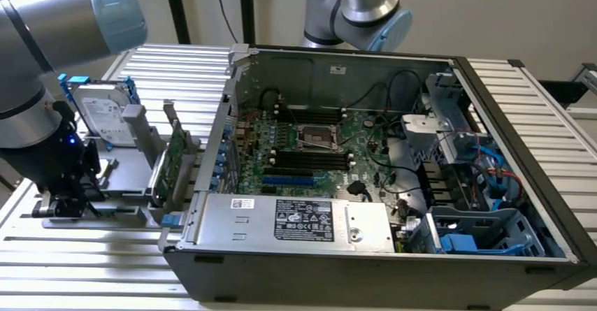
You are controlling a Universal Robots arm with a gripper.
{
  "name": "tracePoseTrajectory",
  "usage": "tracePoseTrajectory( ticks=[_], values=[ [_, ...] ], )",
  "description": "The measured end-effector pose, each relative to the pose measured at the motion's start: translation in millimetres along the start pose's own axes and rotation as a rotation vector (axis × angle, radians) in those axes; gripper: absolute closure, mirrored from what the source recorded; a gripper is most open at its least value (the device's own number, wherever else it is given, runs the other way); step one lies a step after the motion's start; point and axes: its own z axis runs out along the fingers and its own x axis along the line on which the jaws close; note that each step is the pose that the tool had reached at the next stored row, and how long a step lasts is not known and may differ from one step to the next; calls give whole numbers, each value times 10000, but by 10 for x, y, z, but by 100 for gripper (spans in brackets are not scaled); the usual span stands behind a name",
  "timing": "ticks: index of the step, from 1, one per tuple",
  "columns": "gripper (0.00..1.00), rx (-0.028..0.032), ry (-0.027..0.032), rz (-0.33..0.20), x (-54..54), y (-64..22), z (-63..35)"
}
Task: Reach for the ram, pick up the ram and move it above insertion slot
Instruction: 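Pick up the ram and move it above insertion slot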
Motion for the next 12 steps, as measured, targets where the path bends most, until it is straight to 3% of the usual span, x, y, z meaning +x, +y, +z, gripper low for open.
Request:
tracePoseTrajectory(
  ticks=[4,12],
  values=[
    [64,-81,-4,0,1,-17,37],
    [64,-84,-6,1,2,-29,62]
  ],
)
